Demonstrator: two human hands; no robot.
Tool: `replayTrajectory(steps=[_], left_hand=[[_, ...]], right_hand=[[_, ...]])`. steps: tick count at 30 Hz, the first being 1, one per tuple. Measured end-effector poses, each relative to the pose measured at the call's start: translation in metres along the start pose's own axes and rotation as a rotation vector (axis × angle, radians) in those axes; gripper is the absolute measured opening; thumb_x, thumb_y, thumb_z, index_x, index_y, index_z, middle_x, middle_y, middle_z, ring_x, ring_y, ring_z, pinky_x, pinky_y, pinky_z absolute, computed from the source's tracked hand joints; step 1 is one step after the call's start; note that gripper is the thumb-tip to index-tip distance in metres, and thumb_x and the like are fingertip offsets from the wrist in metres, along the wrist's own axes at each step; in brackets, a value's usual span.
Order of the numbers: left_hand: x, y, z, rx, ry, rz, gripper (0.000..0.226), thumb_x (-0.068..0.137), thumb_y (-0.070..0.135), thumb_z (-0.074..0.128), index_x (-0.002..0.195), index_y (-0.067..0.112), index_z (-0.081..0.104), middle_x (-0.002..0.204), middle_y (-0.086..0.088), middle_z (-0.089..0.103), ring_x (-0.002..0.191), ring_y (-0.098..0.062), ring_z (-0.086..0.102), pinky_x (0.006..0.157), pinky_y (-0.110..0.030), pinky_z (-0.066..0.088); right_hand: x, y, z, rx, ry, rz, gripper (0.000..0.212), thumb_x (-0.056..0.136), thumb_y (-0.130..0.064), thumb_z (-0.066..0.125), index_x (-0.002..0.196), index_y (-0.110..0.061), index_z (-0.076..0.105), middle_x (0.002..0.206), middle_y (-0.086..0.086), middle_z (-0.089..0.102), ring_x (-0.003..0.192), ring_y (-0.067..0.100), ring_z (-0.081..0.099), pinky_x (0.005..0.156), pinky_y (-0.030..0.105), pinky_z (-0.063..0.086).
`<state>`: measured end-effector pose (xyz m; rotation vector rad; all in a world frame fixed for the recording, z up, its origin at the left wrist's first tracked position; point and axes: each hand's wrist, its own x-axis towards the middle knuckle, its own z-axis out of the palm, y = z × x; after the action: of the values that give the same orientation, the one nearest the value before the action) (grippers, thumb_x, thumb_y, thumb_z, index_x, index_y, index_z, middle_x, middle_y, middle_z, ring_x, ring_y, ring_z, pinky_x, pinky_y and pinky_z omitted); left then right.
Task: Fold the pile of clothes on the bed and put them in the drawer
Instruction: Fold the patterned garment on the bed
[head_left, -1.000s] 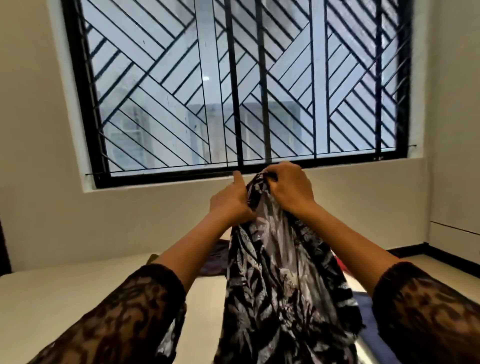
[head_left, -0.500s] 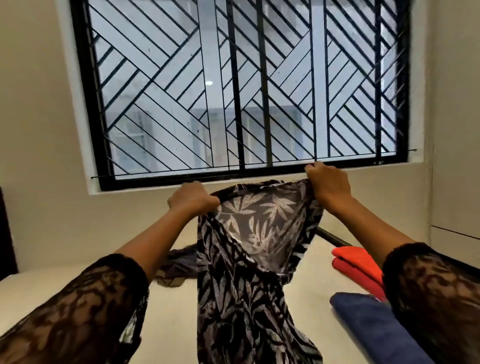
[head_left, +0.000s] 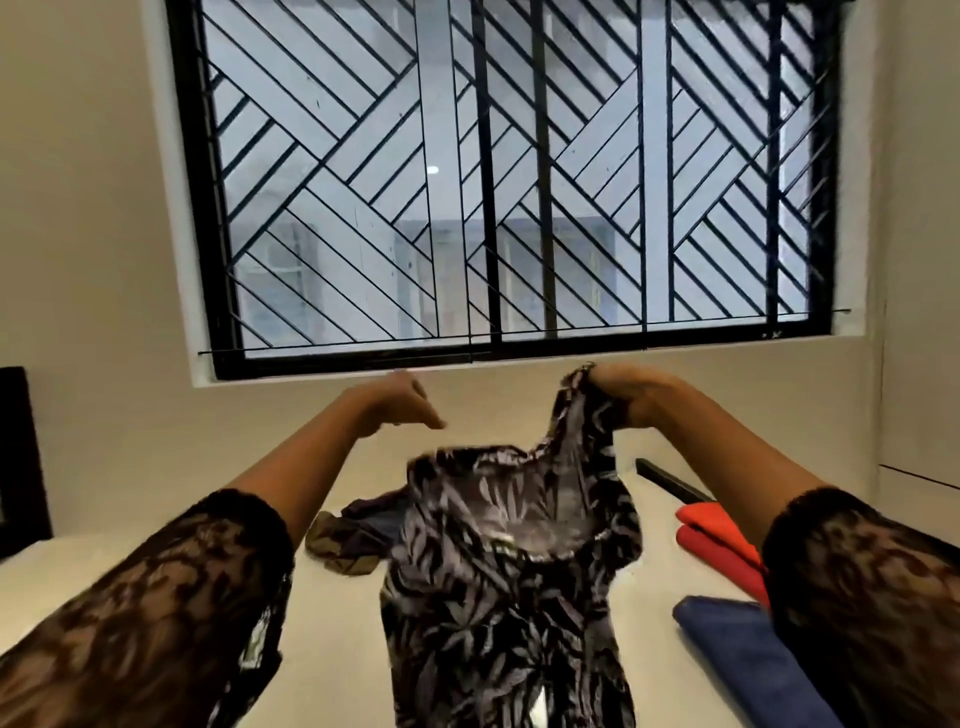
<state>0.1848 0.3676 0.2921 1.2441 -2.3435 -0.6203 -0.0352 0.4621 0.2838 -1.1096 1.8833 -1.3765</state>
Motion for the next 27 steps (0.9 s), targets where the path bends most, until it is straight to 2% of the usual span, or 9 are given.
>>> replayTrajectory(steps=[3, 5, 8, 10, 15, 18, 22, 24, 27], left_hand=[[-0.005, 0.015, 0.024, -0.194, -0.198, 0.121, 0.069, 0.074, 0.042, 0.073, 0.13, 0.015, 0.045, 0.121, -0.003, 0.052, 0.112, -0.019, 0.051, 0.097, -0.037, 0.041], [-0.008, 0.026, 0.039, -0.228, -0.241, 0.198, 0.067, 0.073, 0.042, 0.074, 0.128, 0.021, 0.043, 0.12, -0.002, 0.054, 0.109, -0.019, 0.054, 0.091, -0.037, 0.046], [-0.006, 0.029, 0.059, -0.141, -0.042, 0.302, 0.043, 0.078, 0.027, 0.074, 0.112, 0.019, 0.05, 0.105, -0.003, 0.057, 0.094, -0.019, 0.056, 0.073, -0.035, 0.053], [0.0, 0.019, 0.067, -0.03, 0.127, 0.259, 0.036, 0.081, 0.023, 0.068, 0.112, 0.011, 0.053, 0.107, -0.011, 0.058, 0.094, -0.025, 0.057, 0.078, -0.038, 0.054], [0.014, -0.035, 0.049, 0.164, 0.265, -0.028, 0.022, 0.085, 0.024, 0.061, 0.095, 0.005, 0.058, 0.1, -0.015, 0.062, 0.086, -0.028, 0.061, 0.078, -0.038, 0.056], [0.016, -0.058, 0.013, 0.008, 0.365, -0.13, 0.023, 0.087, 0.02, 0.058, 0.094, -0.002, 0.059, 0.093, -0.019, 0.064, 0.074, -0.03, 0.064, 0.066, -0.038, 0.058], [0.013, -0.052, -0.023, -0.217, 0.342, -0.177, 0.019, 0.091, 0.007, 0.046, 0.074, 0.002, 0.053, 0.082, -0.019, 0.064, 0.075, -0.03, 0.067, 0.048, -0.023, 0.055], [0.01, -0.037, -0.029, -0.469, 0.308, -0.166, 0.026, 0.097, 0.006, 0.041, 0.071, 0.008, 0.045, 0.082, -0.015, 0.056, 0.088, -0.024, 0.068, 0.037, -0.015, 0.047], [0.007, -0.029, -0.036, -0.708, 0.243, -0.167, 0.026, 0.098, -0.003, 0.034, 0.076, 0.003, 0.047, 0.07, -0.022, 0.053, 0.062, -0.007, 0.065, 0.033, -0.015, 0.042]], right_hand=[[-0.002, -0.023, 0.036, -0.017, 0.091, -0.133, 0.007, 0.089, -0.006, 0.052, 0.09, 0.0, 0.056, 0.071, 0.011, 0.059, 0.057, 0.019, 0.059, 0.046, 0.023, 0.048], [-0.002, -0.034, 0.053, 0.015, 0.1, -0.203, 0.01, 0.089, -0.007, 0.054, 0.096, -0.001, 0.058, 0.076, 0.013, 0.059, 0.065, 0.02, 0.058, 0.058, 0.027, 0.051], [-0.005, -0.042, 0.058, 0.087, 0.109, -0.262, 0.006, 0.089, -0.006, 0.055, 0.086, -0.006, 0.06, 0.086, 0.016, 0.061, 0.077, 0.024, 0.061, 0.077, 0.034, 0.055], [-0.004, -0.041, 0.051, 0.083, 0.154, -0.317, 0.009, 0.089, -0.004, 0.055, 0.084, -0.009, 0.061, 0.093, 0.016, 0.061, 0.087, 0.025, 0.061, 0.083, 0.035, 0.055], [-0.003, -0.02, 0.01, -0.534, 0.311, -0.617, 0.024, 0.082, 0.004, 0.063, 0.104, -0.005, 0.063, 0.097, 0.007, 0.056, 0.093, 0.021, 0.056, 0.076, 0.028, 0.046], [0.004, 0.004, -0.019, -0.942, 0.228, -0.545, 0.028, 0.08, 0.001, 0.063, 0.108, -0.005, 0.061, 0.106, 0.012, 0.058, 0.1, 0.03, 0.057, 0.074, 0.031, 0.044], [0.005, 0.033, -0.035, -1.387, 0.393, -0.507, 0.025, 0.09, -0.01, 0.05, 0.114, -0.01, 0.057, 0.114, 0.013, 0.058, 0.101, 0.03, 0.058, 0.07, 0.03, 0.041], [0.003, 0.04, -0.03, -1.512, 0.467, -0.705, 0.031, 0.093, -0.008, 0.042, 0.123, -0.012, 0.05, 0.117, 0.011, 0.056, 0.096, 0.03, 0.06, 0.067, 0.033, 0.046], [-0.002, 0.049, -0.025, -1.589, 0.39, -1.246, 0.048, 0.081, -0.002, 0.051, 0.129, -0.01, 0.05, 0.12, 0.018, 0.059, 0.07, 0.028, 0.063, 0.041, 0.032, 0.05]])
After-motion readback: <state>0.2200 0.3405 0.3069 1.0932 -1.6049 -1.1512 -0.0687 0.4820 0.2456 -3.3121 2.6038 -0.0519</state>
